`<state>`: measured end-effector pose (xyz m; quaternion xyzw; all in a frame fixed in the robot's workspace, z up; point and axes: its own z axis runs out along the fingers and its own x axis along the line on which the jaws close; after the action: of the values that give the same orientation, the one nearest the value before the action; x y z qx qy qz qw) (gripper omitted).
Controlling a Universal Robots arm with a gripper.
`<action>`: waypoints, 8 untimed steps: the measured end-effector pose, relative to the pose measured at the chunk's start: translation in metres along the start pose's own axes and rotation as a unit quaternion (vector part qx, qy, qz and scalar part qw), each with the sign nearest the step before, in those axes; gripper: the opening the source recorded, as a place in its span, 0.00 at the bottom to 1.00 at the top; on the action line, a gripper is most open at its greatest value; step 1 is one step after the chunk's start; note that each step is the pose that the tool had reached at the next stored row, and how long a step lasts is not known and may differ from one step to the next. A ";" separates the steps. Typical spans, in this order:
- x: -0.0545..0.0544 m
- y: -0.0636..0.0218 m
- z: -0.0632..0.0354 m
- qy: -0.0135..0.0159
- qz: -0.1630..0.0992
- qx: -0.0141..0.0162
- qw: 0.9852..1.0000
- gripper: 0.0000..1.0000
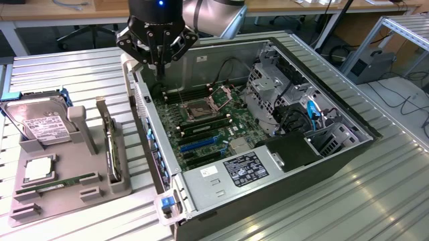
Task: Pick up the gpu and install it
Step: 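Reach for the gpu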
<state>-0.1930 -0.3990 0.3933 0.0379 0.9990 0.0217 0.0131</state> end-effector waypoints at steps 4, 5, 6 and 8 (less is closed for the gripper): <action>0.001 -0.0001 0.0000 0.000 0.000 0.000 1.000 0.11; 0.002 -0.0001 0.0000 0.000 0.000 0.000 1.000 0.11; 0.002 -0.0002 -0.0001 0.000 0.000 0.000 1.000 0.11; 0.003 -0.0002 -0.0001 0.000 0.000 0.000 1.000 0.11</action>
<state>-0.1958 -0.3990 0.3933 0.0379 0.9990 0.0217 0.0131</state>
